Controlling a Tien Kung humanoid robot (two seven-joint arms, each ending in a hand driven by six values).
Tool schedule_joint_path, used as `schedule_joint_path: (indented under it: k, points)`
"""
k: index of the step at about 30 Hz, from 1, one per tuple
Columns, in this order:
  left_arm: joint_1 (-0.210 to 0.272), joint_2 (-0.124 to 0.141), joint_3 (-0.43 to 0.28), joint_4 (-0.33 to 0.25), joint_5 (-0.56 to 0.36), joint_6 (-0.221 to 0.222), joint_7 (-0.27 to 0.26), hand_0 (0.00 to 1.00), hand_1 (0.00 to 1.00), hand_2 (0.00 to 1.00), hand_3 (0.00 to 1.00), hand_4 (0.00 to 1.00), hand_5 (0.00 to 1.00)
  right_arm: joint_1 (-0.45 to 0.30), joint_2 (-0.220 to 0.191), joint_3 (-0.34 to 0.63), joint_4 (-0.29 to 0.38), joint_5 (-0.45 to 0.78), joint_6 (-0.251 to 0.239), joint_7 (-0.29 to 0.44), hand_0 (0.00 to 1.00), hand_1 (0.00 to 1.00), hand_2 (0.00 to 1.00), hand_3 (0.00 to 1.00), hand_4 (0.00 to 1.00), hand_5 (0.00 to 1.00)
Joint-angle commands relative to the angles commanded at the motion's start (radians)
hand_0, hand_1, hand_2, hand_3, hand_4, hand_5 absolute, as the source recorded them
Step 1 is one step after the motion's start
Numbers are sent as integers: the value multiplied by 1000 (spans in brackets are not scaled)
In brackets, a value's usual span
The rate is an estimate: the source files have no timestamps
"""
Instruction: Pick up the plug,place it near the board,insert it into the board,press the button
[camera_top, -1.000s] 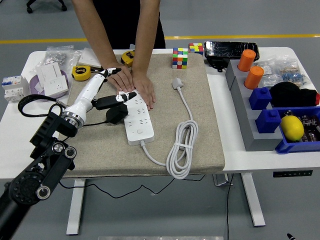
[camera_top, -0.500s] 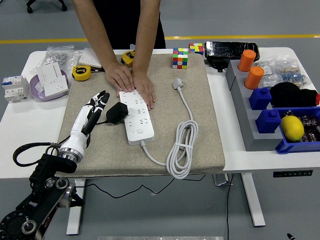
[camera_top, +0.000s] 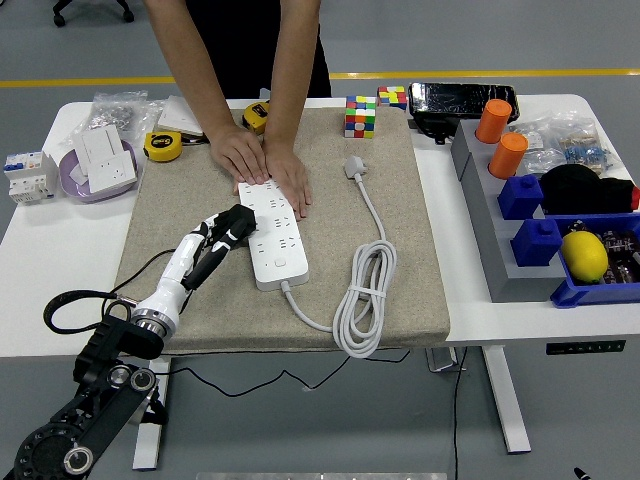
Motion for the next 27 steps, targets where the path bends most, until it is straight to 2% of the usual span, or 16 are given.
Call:
schedule_joint_path:
  k: [17, 27]
  points:
    - [-50, -3, 29, 20, 79, -10, 29, 998, 998, 966, 937, 998, 998, 2, -1, -9, 0, 5, 0, -2, 830, 765, 755, 784, 998, 967]
    - [-95, 3, 68, 32, 122, -14, 41, 998, 998, 962, 936, 998, 998, 4, -2, -12, 0, 2, 1, -3, 829, 762, 753, 784, 998, 967]
